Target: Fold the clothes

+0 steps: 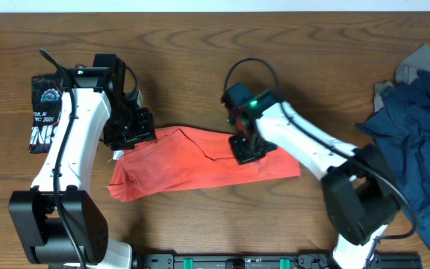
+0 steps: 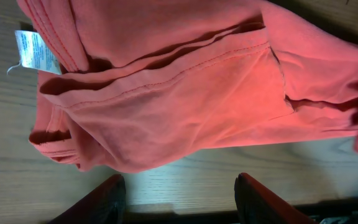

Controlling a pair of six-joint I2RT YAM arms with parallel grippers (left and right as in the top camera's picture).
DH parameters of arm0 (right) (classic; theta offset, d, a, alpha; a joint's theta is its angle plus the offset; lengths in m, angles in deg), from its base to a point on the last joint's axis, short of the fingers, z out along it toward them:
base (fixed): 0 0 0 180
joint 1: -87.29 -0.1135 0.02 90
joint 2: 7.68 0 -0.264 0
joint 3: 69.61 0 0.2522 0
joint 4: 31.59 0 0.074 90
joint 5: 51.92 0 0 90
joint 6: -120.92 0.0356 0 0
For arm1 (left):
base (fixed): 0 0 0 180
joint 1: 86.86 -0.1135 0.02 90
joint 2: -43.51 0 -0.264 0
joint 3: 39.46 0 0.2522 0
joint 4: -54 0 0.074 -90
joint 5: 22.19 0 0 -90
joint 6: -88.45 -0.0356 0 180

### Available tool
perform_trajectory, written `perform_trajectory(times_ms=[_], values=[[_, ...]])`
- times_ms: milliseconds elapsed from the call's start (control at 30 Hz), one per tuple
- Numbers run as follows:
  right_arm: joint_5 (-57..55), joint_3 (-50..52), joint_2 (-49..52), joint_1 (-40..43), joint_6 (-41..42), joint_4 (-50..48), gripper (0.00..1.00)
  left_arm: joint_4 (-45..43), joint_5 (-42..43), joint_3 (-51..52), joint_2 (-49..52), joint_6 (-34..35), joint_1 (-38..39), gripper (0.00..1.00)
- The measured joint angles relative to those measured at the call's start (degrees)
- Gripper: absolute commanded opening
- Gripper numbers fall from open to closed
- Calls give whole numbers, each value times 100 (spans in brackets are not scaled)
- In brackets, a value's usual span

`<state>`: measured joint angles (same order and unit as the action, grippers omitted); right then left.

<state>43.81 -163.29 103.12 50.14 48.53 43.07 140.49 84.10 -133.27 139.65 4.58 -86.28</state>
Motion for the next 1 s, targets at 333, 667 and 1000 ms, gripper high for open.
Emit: perform_trajectory(times_ms=[333, 667, 1000], values=[[129, 0, 20, -562, 179, -557, 24, -31, 0, 0, 0, 0, 0, 58], [184, -162, 2, -476, 63, -638, 27, -35, 0, 0, 0, -13, 0, 65], [-881, -367, -1117, -127, 136, 22, 99, -46, -505, 72, -2, -15, -2, 93]])
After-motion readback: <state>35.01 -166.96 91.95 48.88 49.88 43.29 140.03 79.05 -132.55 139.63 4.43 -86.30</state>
